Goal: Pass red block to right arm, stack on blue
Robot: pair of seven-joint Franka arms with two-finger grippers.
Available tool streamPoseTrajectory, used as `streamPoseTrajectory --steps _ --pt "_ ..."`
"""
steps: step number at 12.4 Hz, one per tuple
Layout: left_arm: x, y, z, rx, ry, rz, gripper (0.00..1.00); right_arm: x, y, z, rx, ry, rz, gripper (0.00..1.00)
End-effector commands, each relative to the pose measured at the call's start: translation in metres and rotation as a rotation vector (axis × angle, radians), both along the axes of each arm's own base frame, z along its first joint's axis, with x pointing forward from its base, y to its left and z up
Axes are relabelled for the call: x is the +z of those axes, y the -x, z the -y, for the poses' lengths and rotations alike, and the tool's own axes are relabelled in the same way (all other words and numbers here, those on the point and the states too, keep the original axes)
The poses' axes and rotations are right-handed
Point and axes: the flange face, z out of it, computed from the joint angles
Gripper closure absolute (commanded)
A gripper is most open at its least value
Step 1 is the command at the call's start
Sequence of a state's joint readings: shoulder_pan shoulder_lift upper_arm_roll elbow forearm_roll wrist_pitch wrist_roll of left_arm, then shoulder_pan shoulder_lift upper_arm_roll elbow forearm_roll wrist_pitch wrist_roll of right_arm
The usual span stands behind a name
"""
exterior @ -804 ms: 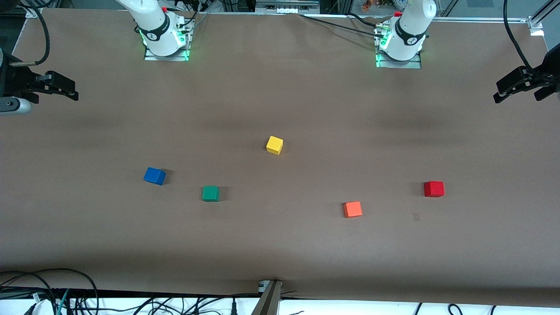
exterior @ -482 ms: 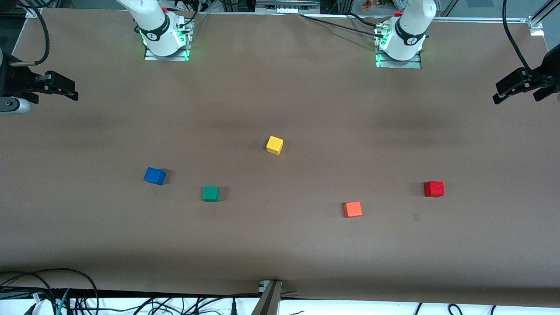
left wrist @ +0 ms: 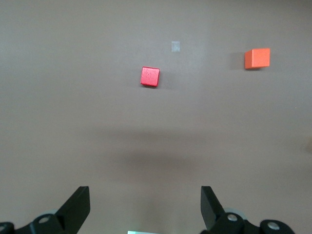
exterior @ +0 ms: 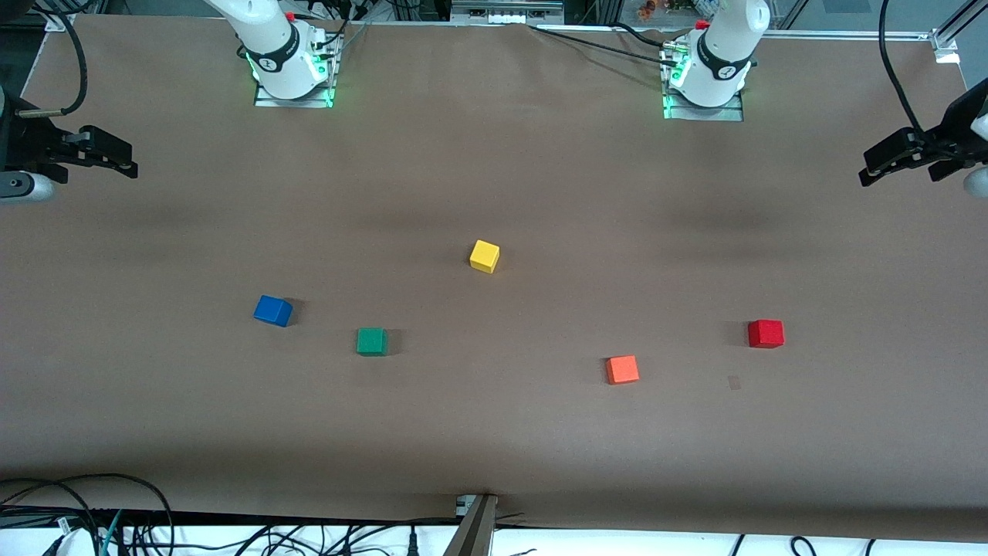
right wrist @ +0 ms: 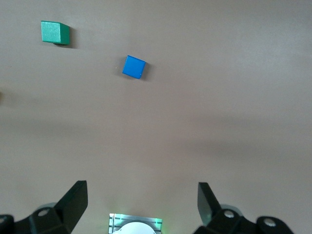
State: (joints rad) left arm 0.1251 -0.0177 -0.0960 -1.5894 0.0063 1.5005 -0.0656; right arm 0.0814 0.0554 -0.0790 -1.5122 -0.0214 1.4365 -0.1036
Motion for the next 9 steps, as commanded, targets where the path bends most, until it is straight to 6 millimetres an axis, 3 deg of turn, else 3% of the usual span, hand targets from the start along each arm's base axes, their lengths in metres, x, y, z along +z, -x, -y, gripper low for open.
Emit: streamPoseTrajectory --steps 1,3,6,9 --pt "-0.018 0.000 0.000 0.008 0.003 -0.040 0.00 0.006 -0.003 0.000 0.013 0.012 0.011 0.00" --pt "-0.030 0.003 -0.004 0.014 0.004 -0.073 0.00 0.005 -0.003 0.000 0.013 0.012 0.010 0.00" --pt "-0.066 0.006 -0.021 0.037 -0.018 -0.115 0.00 0.005 -0.003 0.000 0.013 0.012 0.010 0.00" --pt "-0.130 0.001 -0.031 0.052 -0.018 -0.065 0.00 0.006 -0.003 0.000 0.013 0.013 0.011 0.00"
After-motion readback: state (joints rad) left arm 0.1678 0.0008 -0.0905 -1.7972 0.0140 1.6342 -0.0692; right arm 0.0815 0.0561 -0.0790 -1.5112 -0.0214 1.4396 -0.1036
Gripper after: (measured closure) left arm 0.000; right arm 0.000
